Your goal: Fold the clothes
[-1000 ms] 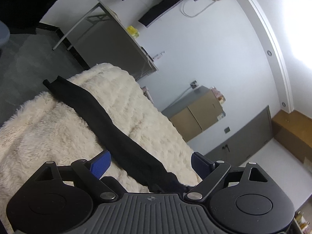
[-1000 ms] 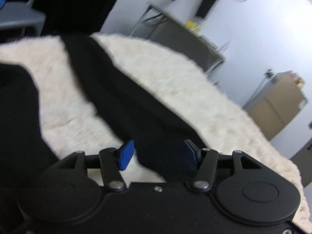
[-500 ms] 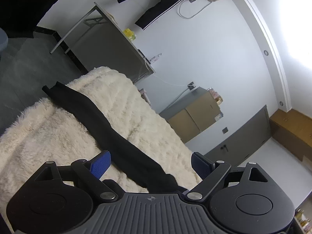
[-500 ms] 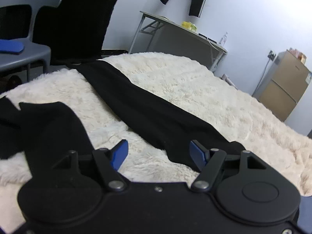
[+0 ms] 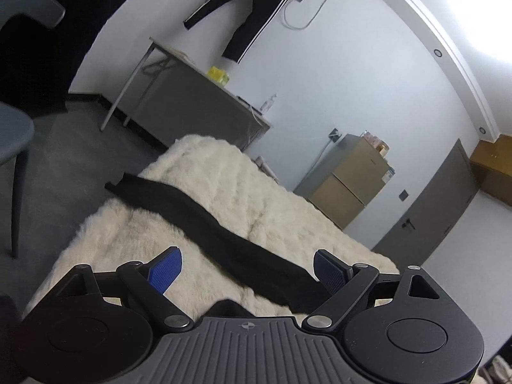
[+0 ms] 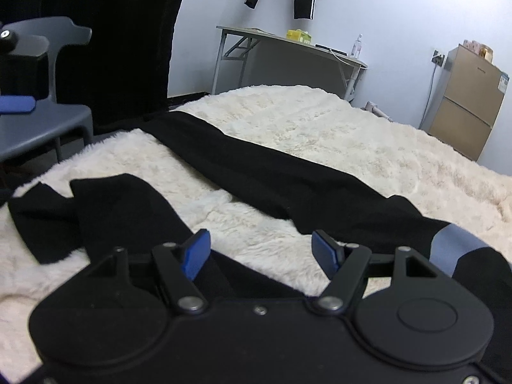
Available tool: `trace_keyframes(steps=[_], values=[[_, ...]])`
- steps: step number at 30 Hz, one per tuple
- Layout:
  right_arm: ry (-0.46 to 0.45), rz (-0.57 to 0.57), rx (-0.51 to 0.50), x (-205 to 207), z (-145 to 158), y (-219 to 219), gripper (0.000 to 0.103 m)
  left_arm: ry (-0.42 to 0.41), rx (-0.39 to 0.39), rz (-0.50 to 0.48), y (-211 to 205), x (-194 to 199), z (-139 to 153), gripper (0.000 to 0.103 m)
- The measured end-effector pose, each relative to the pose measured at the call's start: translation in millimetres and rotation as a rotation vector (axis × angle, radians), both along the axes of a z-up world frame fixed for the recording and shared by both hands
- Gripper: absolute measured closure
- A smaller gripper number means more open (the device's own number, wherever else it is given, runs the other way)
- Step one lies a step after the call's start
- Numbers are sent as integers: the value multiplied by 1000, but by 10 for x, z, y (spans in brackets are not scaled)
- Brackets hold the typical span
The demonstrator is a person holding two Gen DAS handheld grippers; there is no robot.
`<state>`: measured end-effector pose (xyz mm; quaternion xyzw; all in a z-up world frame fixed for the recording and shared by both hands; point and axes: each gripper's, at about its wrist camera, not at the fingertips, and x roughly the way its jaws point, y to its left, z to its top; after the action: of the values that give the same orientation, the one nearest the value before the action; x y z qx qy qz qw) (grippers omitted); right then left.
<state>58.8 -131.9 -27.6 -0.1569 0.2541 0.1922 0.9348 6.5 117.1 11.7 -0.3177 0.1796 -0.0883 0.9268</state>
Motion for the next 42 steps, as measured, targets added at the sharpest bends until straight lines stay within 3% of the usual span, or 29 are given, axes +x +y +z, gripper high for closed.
trace_keyframes(steps=[2, 6, 11, 14, 16, 21, 24, 26, 27, 29, 35, 39, 41, 42], values=[[-2, 21, -17, -15, 15, 60, 35, -2, 6, 14, 106, -43, 11, 17], [-49, 97, -56, -101, 100, 249, 35, -10, -137, 106, 386, -38, -77, 17], [-152, 345, -74, -434, 202, 601, 23, -19, -200, 192, 554, -40, -174, 17], [-185, 510, -98, -660, 166, 826, 23, -36, -232, 190, 579, -77, -182, 17], [-192, 632, -135, -796, 54, 1041, 24, -48, -229, 179, 546, -83, -175, 17], [-164, 733, -170, -717, -151, 1288, 25, -55, -120, 124, 306, -21, -100, 17], [-63, 750, -163, -551, -267, 1376, 30, -75, -102, 104, 237, 6, -79, 17], [56, 732, -113, -396, -289, 1395, 72, -78, -103, 104, 227, 0, -82, 17], [74, 727, -99, -370, -279, 1387, 74, -80, -113, 109, 240, -8, -91, 17], [68, 689, -11, -294, -140, 1300, 91, -91, -158, 130, 310, -33, -121, 17], [48, 564, 218, -40, 295, 1063, 93, -113, -245, 183, 461, -94, -173, 17], [29, 460, 464, 242, 627, 764, 93, -113, -269, 202, 513, -133, -181, 17], [42, 397, 465, 406, 645, 705, 87, -113, -280, 212, 538, -152, -185, 17], [60, 347, 407, 501, 609, 707, 83, -112, -283, 217, 546, -162, -185, 17]])
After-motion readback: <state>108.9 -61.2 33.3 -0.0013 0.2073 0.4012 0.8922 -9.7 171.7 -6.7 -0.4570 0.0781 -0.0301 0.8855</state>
